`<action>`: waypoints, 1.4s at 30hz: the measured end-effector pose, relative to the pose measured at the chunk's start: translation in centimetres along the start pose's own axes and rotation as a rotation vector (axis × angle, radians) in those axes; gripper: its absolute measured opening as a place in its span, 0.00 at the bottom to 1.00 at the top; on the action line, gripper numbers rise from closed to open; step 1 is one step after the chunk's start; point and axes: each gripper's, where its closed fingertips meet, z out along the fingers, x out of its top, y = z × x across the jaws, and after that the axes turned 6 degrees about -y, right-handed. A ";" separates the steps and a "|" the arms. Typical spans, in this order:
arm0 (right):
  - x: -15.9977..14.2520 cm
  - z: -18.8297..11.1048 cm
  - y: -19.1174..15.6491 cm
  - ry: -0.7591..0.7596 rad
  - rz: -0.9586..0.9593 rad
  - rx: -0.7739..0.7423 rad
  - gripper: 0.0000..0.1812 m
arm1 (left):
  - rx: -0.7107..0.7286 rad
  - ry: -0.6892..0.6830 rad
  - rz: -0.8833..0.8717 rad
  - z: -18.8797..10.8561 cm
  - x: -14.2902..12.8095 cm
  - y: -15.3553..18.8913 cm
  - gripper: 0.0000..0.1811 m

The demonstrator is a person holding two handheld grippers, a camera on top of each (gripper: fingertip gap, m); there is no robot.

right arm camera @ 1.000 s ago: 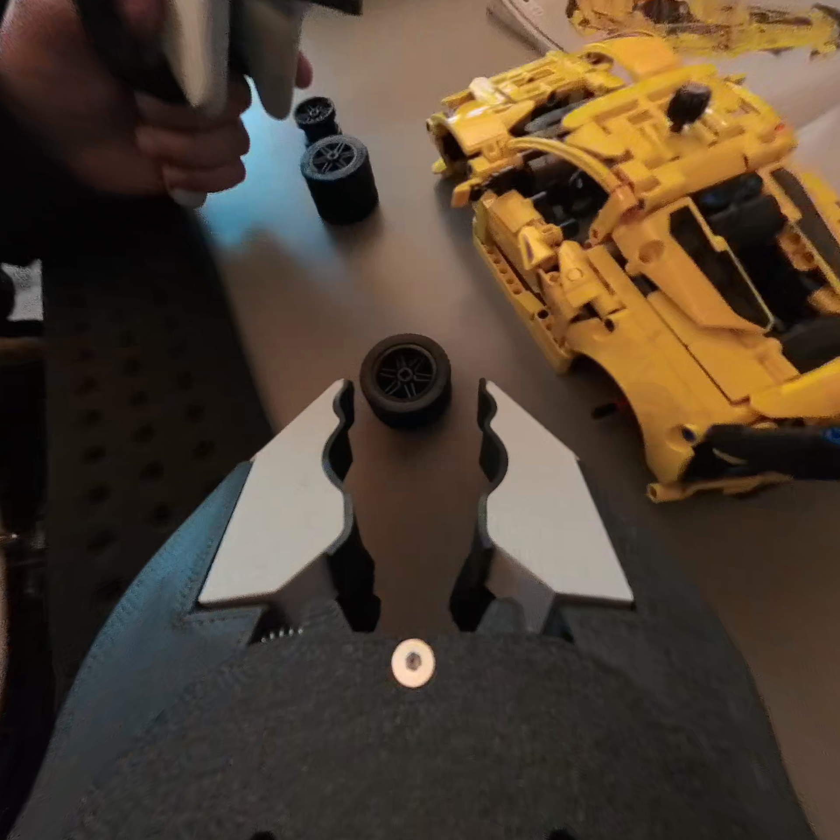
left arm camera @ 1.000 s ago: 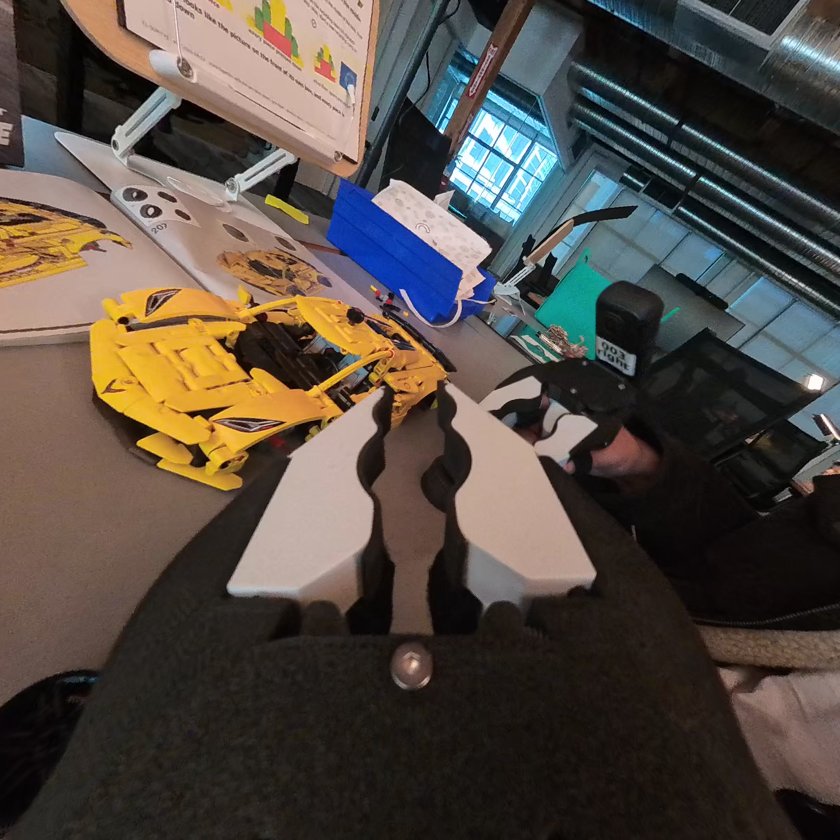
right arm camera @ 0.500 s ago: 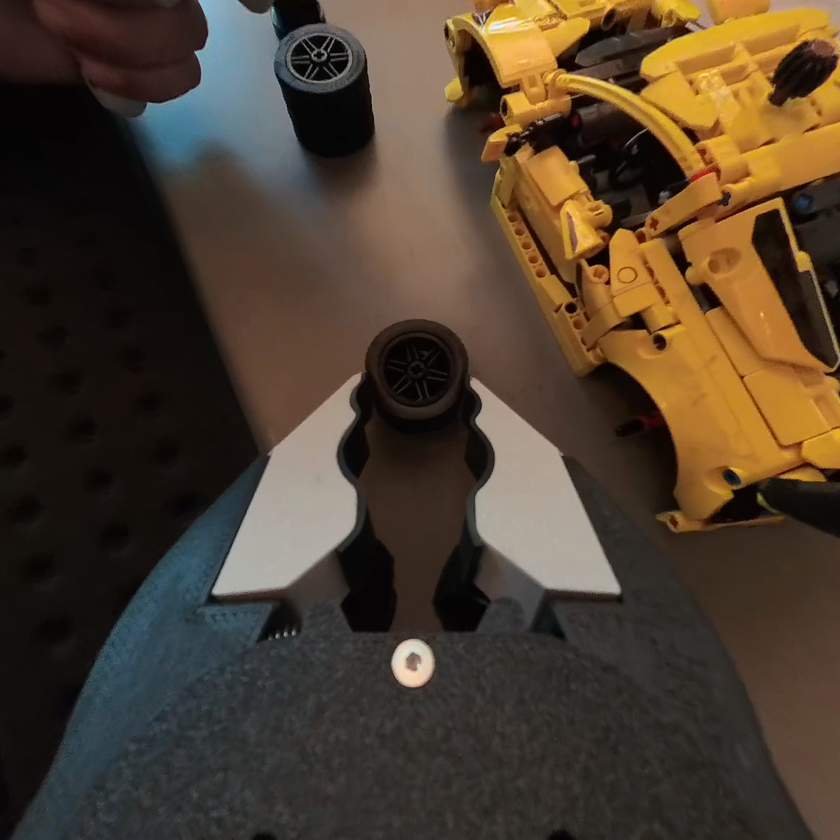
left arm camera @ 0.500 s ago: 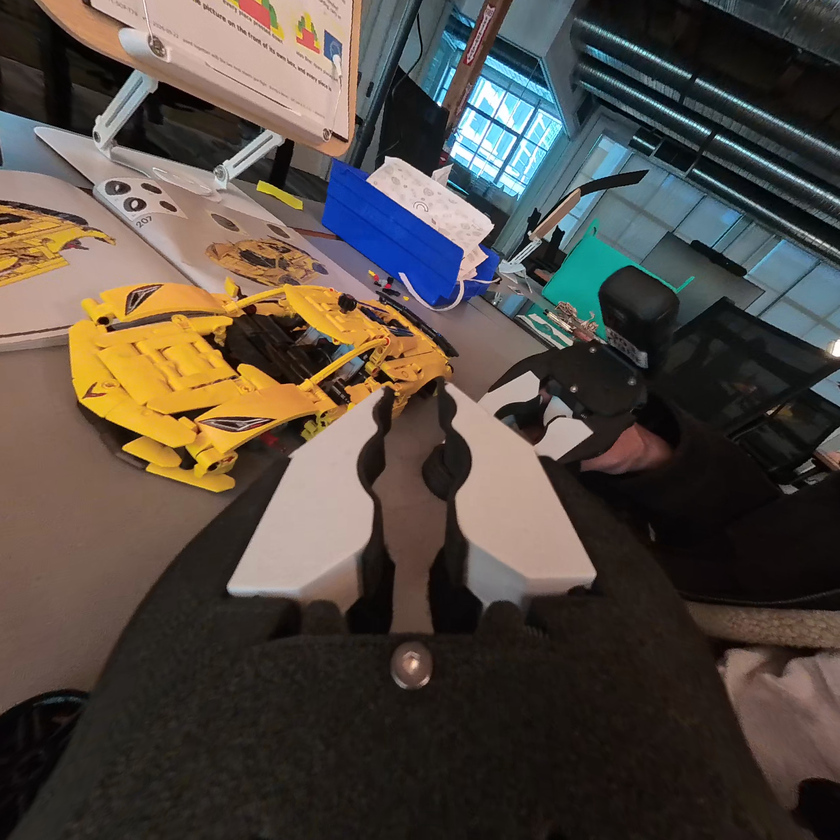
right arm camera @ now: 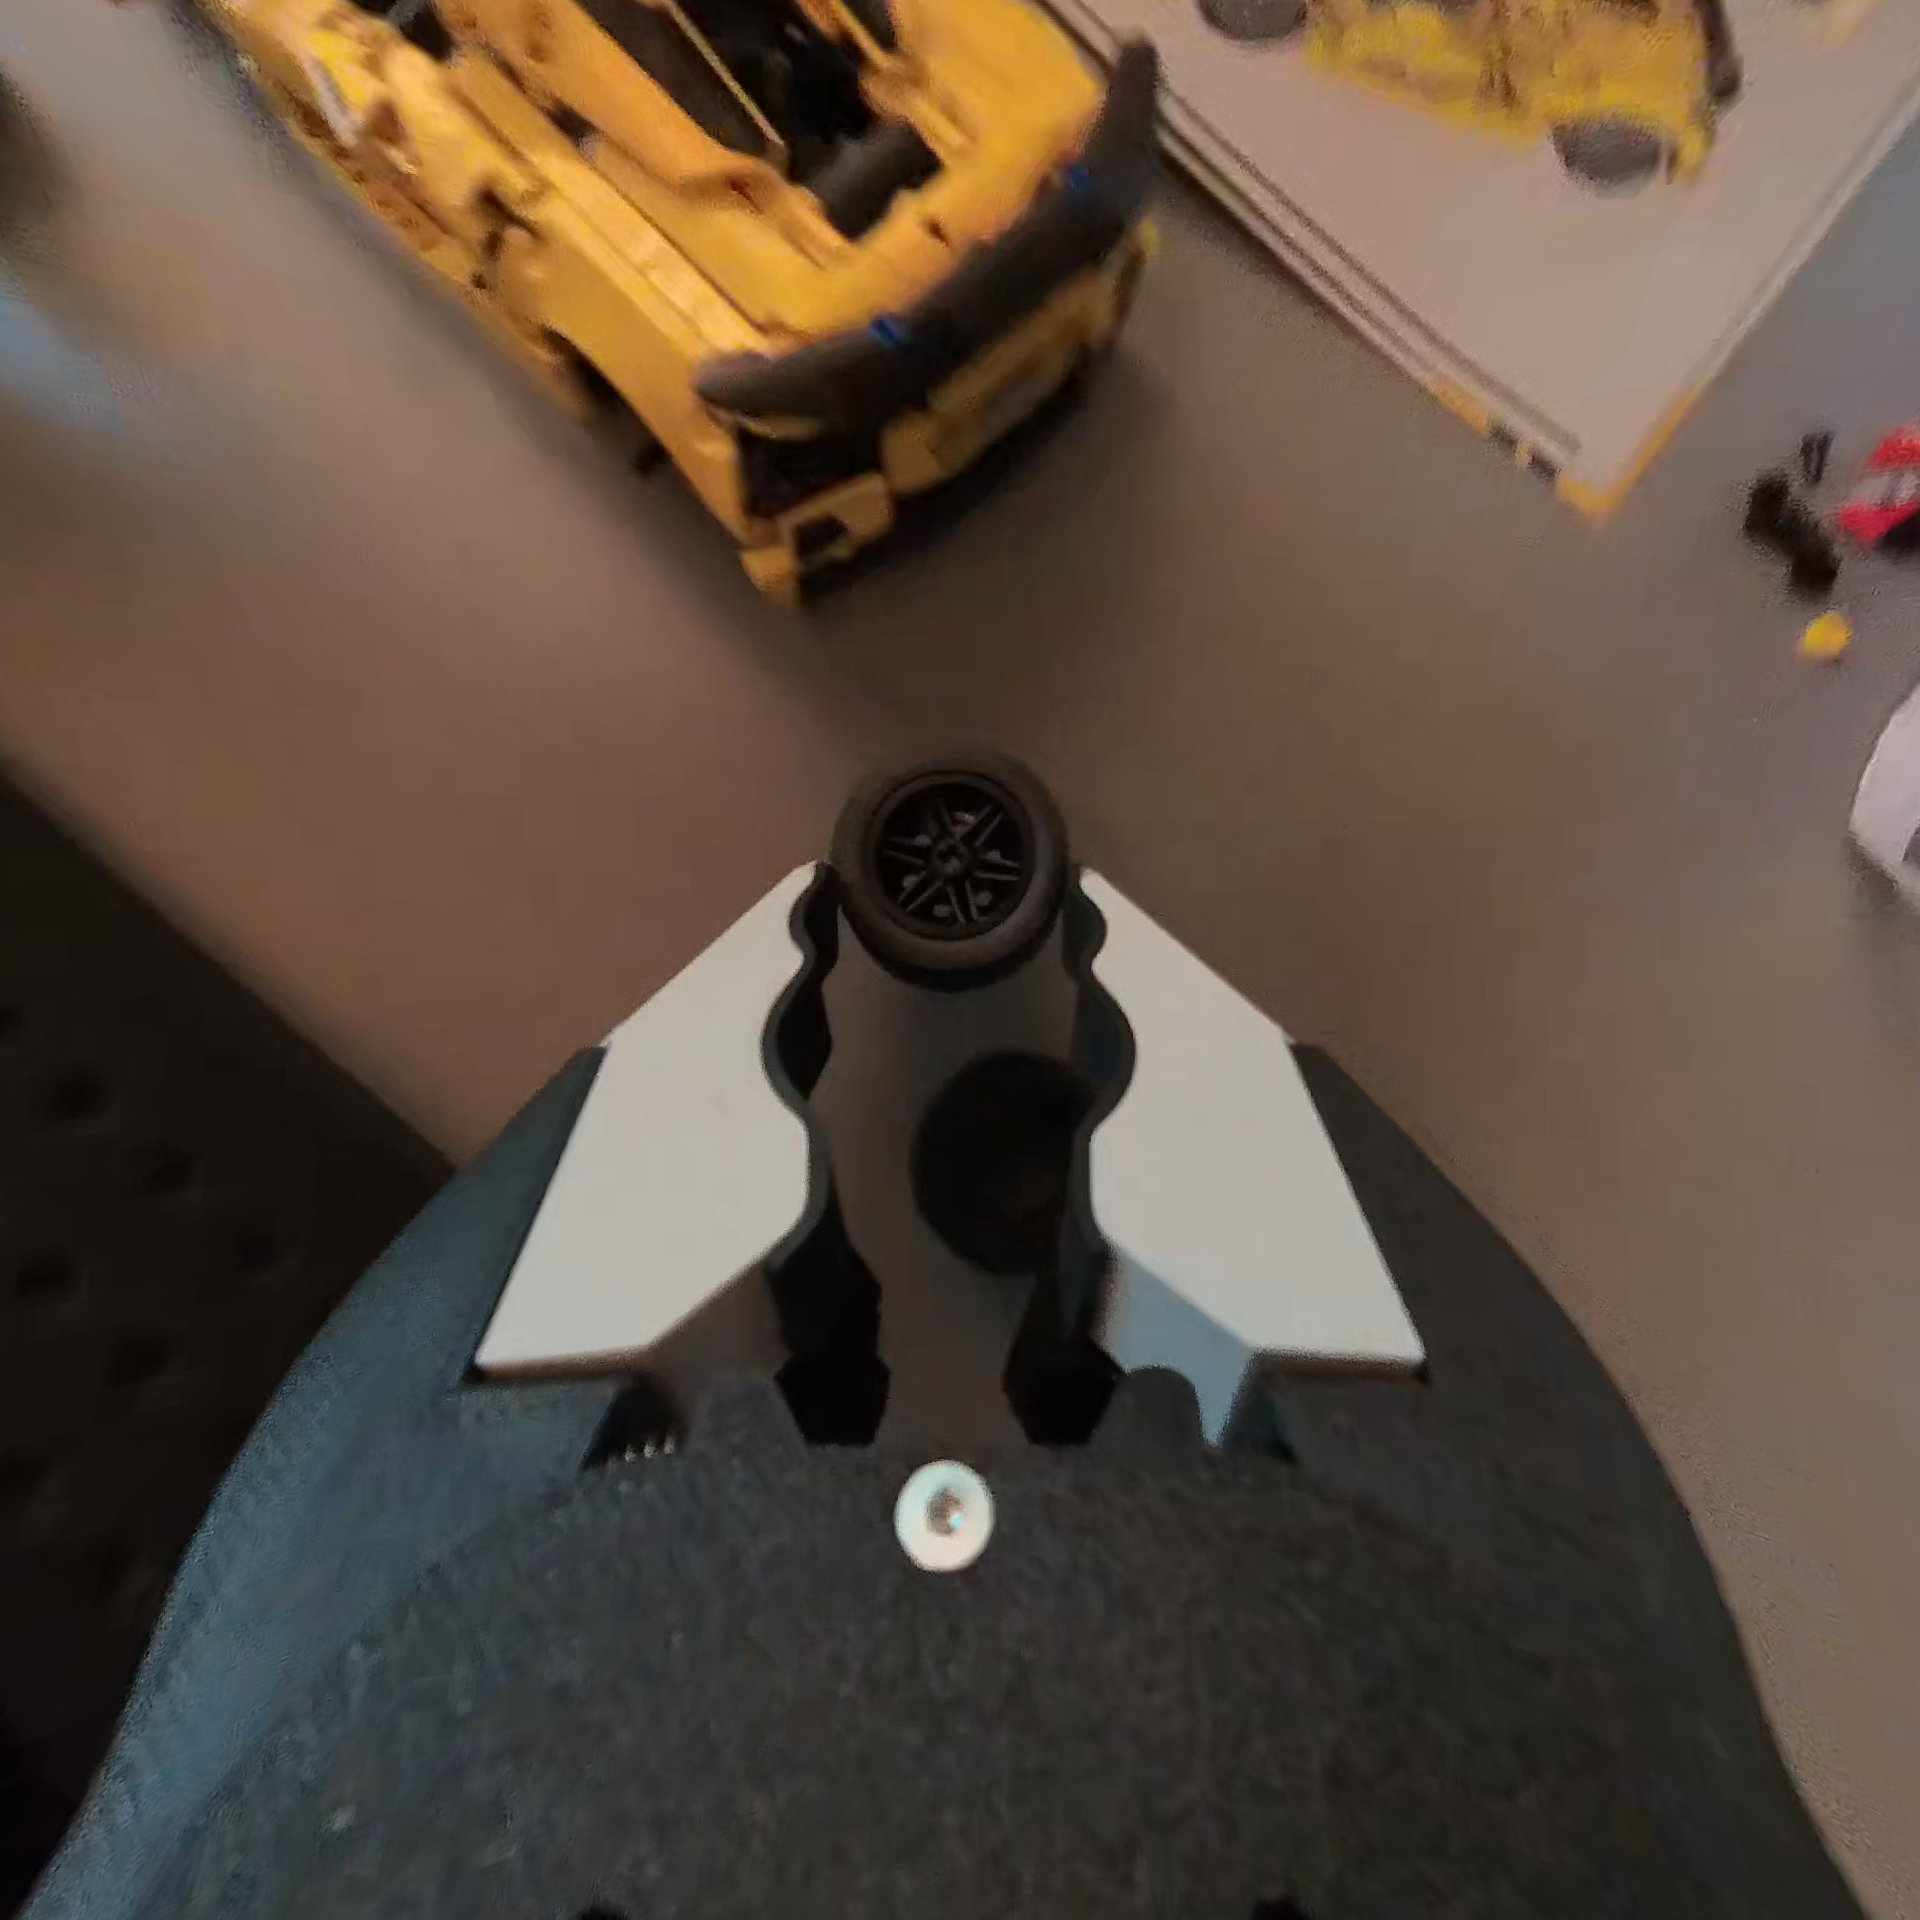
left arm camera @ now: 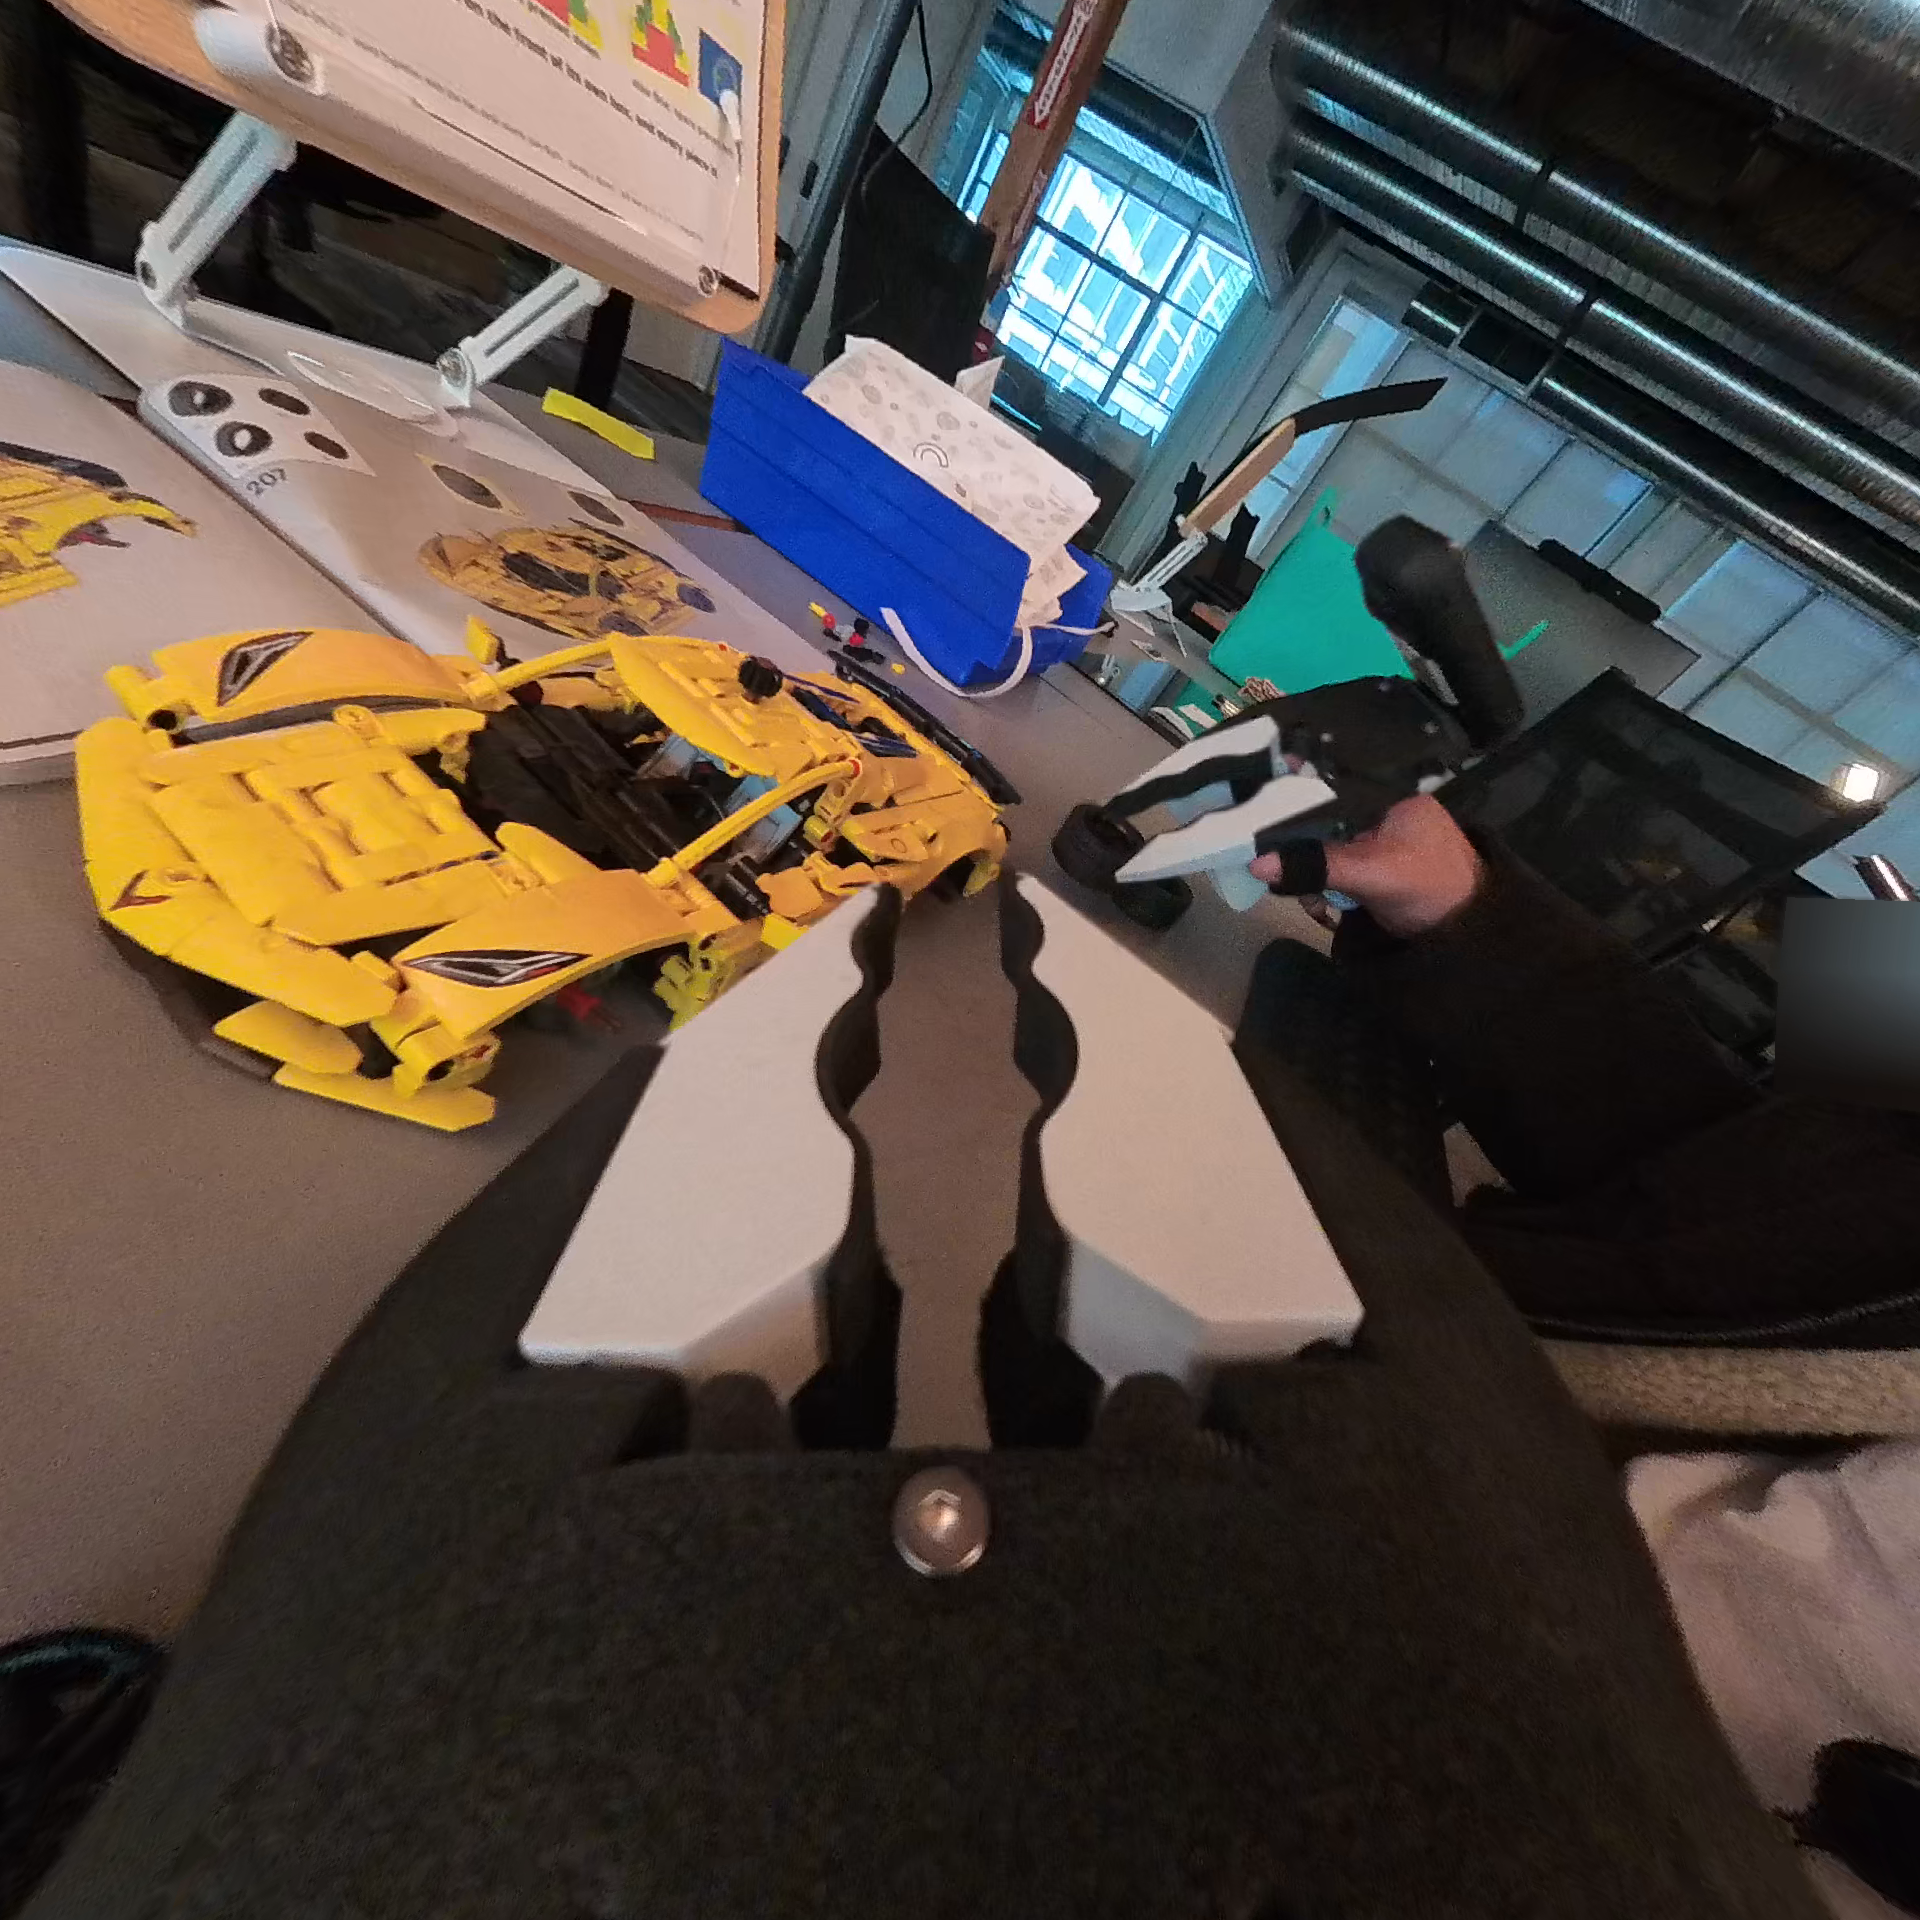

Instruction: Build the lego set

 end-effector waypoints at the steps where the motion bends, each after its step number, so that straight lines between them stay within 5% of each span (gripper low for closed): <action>1: -0.5 0.2 0.8 -0.003 0.025 0.002 0.24 | -0.004 -0.010 0.005 0.2 -0.1 0.1 0.11; 8: -1.3 0.9 1.5 -0.017 -0.027 -0.033 0.30 | 0.006 -0.028 0.045 0.3 -0.5 0.4 0.11; 10: -0.3 0.1 1.6 0.038 -0.097 -0.078 0.24 | 0.000 -0.020 0.031 0.2 -0.3 0.4 0.11; 13: 1.0 -0.7 2.2 0.129 -0.187 -0.169 0.00 | -0.007 -0.015 0.023 0.2 -0.3 0.4 0.11; 15: 1.2 -0.9 3.5 0.137 -0.233 -0.264 0.00 | -0.009 -0.019 0.027 0.3 -0.3 0.5 0.11; 22: 0.2 1.5 2.7 0.000 -0.137 -0.120 0.00 | -0.011 -0.026 0.029 0.3 -0.5 0.5 0.11; 29: 0.3 1.3 2.8 0.017 -0.099 -0.086 0.00 | -0.013 -0.041 0.037 0.6 -0.7 0.6 0.11; 32: 1.5 -1.1 3.4 0.158 -0.020 -0.030 0.00 | -0.009 -0.038 0.045 0.5 -0.7 0.6 0.11; 37: -0.7 -1.2 3.0 0.105 -0.074 0.001 0.22 | -0.019 -0.026 0.026 0.4 -0.5 0.6 0.11; 42: -0.4 0.6 2.0 0.087 -0.062 0.037 0.26 | -0.028 0.046 0.032 -1.3 1.3 0.4 0.12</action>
